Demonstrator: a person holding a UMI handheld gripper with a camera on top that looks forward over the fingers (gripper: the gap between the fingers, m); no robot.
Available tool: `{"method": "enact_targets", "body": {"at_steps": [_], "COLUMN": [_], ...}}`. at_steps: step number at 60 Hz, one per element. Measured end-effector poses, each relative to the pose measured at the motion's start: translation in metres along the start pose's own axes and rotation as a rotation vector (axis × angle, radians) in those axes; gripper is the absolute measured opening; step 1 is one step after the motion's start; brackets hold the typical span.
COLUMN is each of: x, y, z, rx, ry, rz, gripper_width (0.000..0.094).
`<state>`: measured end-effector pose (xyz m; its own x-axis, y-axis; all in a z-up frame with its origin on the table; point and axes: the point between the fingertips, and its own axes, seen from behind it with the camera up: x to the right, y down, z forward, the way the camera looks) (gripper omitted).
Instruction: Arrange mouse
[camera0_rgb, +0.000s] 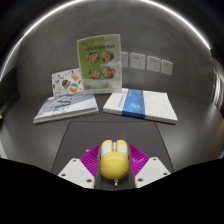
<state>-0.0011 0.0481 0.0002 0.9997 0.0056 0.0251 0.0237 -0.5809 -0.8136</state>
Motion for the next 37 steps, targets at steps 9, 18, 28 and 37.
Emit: {"method": "enact_targets", "body": {"at_steps": [9,18,28,37], "x": [-0.002,0.006,0.041,0.088], "y": [0.007,0.015,0.034,0.062], "z": [0.003,-0.013,-0.063,-0.112], "rx": [-0.015,-0.031,-0.015,-0.002], "ry": [-0.045,-0.1,-0.092,0.0], "rz": [0.007,0.024,0.093,0.147], "gripper_width": [0.0483,0.0847,0.0842,0.0834]}}
